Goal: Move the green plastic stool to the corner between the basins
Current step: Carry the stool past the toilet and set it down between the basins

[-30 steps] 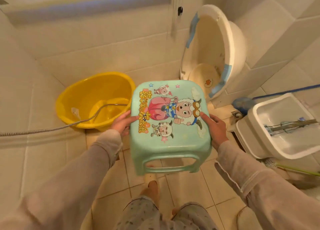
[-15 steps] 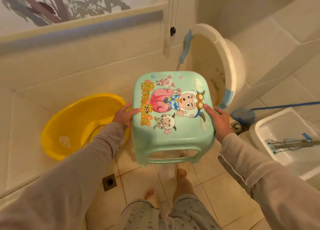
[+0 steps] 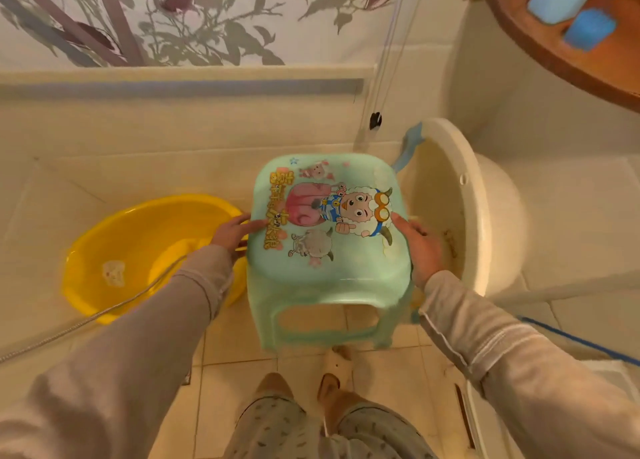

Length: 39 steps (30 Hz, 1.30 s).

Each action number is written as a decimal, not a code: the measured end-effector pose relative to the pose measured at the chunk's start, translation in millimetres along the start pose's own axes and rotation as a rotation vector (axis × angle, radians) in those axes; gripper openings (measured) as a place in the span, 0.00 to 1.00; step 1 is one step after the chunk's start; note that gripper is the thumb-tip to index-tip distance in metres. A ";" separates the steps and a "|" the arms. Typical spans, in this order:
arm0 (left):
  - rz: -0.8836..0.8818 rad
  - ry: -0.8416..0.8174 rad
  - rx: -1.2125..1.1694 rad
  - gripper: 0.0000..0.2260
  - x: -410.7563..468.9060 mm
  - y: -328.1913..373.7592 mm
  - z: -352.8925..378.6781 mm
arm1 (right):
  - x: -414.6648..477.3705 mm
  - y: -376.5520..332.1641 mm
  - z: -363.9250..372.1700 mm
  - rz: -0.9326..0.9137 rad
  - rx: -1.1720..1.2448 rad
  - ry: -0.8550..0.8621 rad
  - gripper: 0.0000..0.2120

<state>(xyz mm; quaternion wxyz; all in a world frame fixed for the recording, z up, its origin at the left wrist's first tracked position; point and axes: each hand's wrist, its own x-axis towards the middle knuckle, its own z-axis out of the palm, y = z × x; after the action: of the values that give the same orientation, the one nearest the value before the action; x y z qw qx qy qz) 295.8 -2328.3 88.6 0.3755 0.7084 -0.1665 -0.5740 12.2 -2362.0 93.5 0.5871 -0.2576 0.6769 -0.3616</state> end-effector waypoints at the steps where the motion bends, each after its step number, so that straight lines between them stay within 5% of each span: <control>1: 0.010 0.009 -0.009 0.24 4.2 5.6 2.2 | 6.5 -8.4 1.6 -0.008 -0.029 -0.014 0.33; 11: -0.012 0.057 -0.084 0.18 48.5 43.1 10.7 | 63.2 -44.7 29.2 0.008 -0.020 -0.058 0.30; 21: -0.072 0.004 -0.117 0.25 107.7 50.9 14.5 | 108.9 -39.6 50.9 0.074 0.041 -0.006 0.29; 29: -0.192 -0.023 -0.196 0.23 175.2 7.9 23.1 | 174.1 9.0 47.7 0.190 -0.118 -0.193 0.27; 39: -0.232 -0.136 -0.176 0.21 283.7 -87.3 40.4 | 292.6 104.2 51.9 0.290 -0.206 -0.230 0.38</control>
<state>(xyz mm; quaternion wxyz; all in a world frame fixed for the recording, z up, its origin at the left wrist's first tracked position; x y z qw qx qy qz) 321.9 -2473.4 -172.1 0.3553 0.6467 -0.0578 -0.6725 18.9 -2534.9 -169.7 0.6768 -0.2555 0.6690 -0.1704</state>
